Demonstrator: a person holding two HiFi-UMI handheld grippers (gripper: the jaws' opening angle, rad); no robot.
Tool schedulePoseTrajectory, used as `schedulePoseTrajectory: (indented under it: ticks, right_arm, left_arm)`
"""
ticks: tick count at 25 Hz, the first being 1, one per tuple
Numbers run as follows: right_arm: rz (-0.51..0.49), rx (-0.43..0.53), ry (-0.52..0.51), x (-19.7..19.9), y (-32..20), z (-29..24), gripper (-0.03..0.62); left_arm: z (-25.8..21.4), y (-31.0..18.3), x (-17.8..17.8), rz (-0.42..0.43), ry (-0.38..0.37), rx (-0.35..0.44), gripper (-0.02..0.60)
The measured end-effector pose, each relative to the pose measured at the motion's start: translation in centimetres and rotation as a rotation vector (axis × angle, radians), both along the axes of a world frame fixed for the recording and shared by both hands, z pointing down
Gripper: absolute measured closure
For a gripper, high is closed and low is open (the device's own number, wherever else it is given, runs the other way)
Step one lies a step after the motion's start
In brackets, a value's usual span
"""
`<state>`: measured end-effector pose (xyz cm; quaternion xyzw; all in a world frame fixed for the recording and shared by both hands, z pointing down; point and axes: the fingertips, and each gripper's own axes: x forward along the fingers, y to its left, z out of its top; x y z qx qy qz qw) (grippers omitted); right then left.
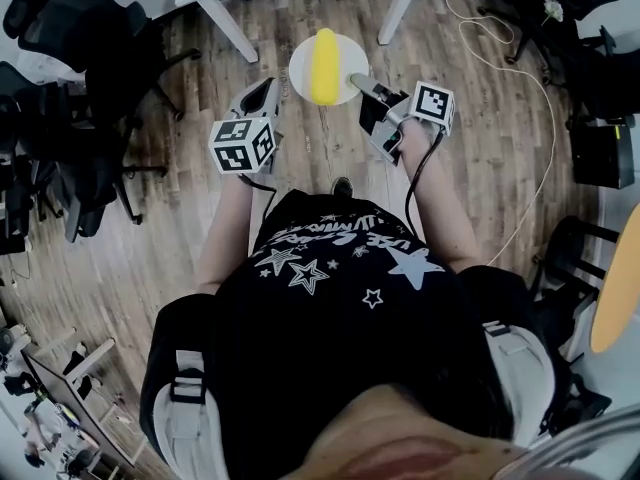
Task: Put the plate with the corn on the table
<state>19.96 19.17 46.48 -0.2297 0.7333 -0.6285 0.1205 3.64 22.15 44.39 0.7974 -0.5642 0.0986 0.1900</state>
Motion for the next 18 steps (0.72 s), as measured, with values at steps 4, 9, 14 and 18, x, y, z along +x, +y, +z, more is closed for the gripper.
schedulePoseTrajectory:
  ticks: [4, 9, 14, 18]
  right_arm:
    - [-0.019, 0.008, 0.009, 0.5, 0.6, 0.2, 0.566]
    - [-0.036, 0.01, -0.01, 1.3, -0.1, 0.1, 0.56]
    - [-0.06, 0.008, -0.02, 1.6, -0.7, -0.1, 0.562]
    - [-0.076, -0.006, -0.017, 1.2, -1.1, 0.4, 0.56]
  left_arm:
    - [0.2, 0.0, 0.7, -0.001, 0.006, -0.002, 0.577]
    - [0.6, 0.3, 1.6, -0.019, 0.008, 0.0, 0.577]
    - [0.9, 0.3, 1.8, -0.046, 0.02, -0.012, 0.577]
    - [1.3, 0.0, 1.3, -0.058, 0.019, -0.026, 0.577]
